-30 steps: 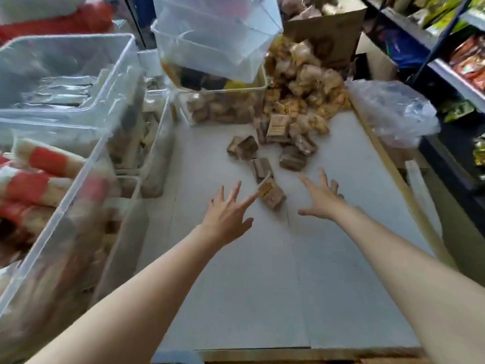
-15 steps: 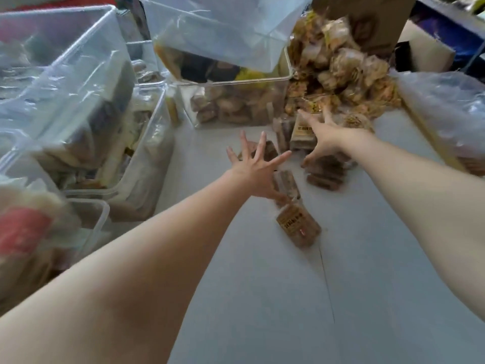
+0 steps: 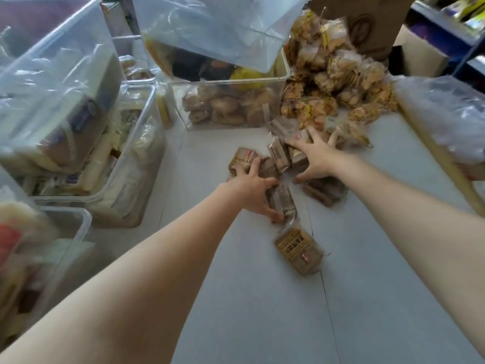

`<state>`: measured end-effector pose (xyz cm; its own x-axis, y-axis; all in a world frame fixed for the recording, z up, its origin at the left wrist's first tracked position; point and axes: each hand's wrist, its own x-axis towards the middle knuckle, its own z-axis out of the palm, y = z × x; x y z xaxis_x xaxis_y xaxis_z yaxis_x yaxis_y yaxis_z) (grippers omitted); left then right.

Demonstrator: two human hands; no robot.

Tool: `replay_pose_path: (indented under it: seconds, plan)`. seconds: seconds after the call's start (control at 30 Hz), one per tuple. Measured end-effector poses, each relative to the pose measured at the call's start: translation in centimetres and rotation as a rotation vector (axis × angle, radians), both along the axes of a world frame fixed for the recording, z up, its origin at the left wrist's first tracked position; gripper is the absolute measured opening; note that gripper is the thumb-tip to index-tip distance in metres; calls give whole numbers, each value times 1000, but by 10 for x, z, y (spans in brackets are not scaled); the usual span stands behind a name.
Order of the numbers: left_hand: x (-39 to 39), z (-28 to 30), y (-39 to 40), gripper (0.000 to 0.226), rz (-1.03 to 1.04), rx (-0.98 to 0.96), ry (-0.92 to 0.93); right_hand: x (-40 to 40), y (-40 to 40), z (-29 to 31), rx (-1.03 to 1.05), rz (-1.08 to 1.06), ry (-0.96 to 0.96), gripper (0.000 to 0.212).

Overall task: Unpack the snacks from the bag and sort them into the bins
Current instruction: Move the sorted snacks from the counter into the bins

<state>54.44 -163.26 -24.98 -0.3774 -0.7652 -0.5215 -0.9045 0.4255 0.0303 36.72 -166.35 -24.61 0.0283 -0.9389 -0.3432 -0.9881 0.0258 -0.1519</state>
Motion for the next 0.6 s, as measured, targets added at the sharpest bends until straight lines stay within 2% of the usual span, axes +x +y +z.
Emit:
replay_pose_path:
  seconds: [0.13, 0.37, 0.6]
  plan:
    - [21, 3, 34, 99, -26, 17, -26, 7, 41, -2, 18, 21, -26, 80]
    - [62, 9, 126, 97, 3, 80, -37, 25, 129, 6, 120, 124, 37, 72]
    - [72, 19, 227, 97, 8, 139, -119, 60, 242, 7, 215, 289, -52, 72]
